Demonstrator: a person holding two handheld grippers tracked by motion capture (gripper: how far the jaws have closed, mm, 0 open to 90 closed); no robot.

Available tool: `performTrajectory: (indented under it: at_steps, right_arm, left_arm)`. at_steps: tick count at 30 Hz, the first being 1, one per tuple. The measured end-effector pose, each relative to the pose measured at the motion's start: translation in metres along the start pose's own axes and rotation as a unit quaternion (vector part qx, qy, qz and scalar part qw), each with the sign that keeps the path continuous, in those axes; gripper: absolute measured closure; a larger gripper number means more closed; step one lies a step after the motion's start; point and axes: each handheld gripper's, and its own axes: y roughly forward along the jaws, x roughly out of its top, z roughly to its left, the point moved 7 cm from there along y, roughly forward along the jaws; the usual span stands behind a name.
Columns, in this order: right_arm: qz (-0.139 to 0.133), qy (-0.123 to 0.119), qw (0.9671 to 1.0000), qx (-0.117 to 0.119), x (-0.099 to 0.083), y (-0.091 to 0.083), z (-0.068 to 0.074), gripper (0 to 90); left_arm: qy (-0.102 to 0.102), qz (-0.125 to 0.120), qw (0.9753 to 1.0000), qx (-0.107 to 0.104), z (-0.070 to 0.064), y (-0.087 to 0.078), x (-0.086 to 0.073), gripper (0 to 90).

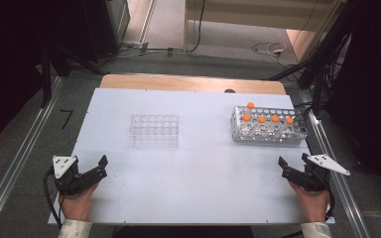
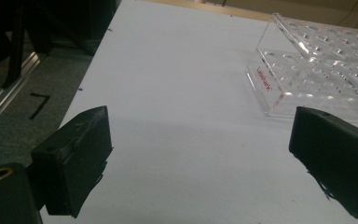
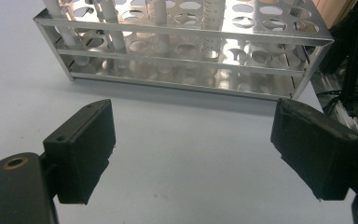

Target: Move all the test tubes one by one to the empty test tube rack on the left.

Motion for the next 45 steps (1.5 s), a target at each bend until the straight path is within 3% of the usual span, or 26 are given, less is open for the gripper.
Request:
performTrajectory:
  at_steps: [5,9,25,39,45]
  right_arm:
    - [-0.001,-0.002,1.0000,-0.002,0.004,0.004,-0.001,12.6]
    - [-0.007,0.010,0.9999,-0.002,0.012,0.009,-0.005,12.9]
    - [-0.014,0.020,0.9996,-0.014,0.033,0.025,-0.017,23.3]
    - [-0.019,0.006,0.9994,-0.029,0.049,0.051,-0.022,40.1]
    - [-0.030,-0.007,0.9990,-0.031,0.058,0.064,-0.018,52.6]
  left_arm:
    - [0.001,0.002,1.0000,0.000,0.000,0.001,0.000,5.6]
    - [0.004,0.003,1.0000,0.001,0.000,0.001,0.000,5.6]
    - [0.003,0.006,1.0000,0.002,0.000,0.002,-0.001,5.7]
    - [0.005,0.009,0.9999,0.006,0.001,0.003,-0.001,5.7]
    - [0.004,0.008,0.9999,0.007,0.001,0.003,-0.002,5.7]
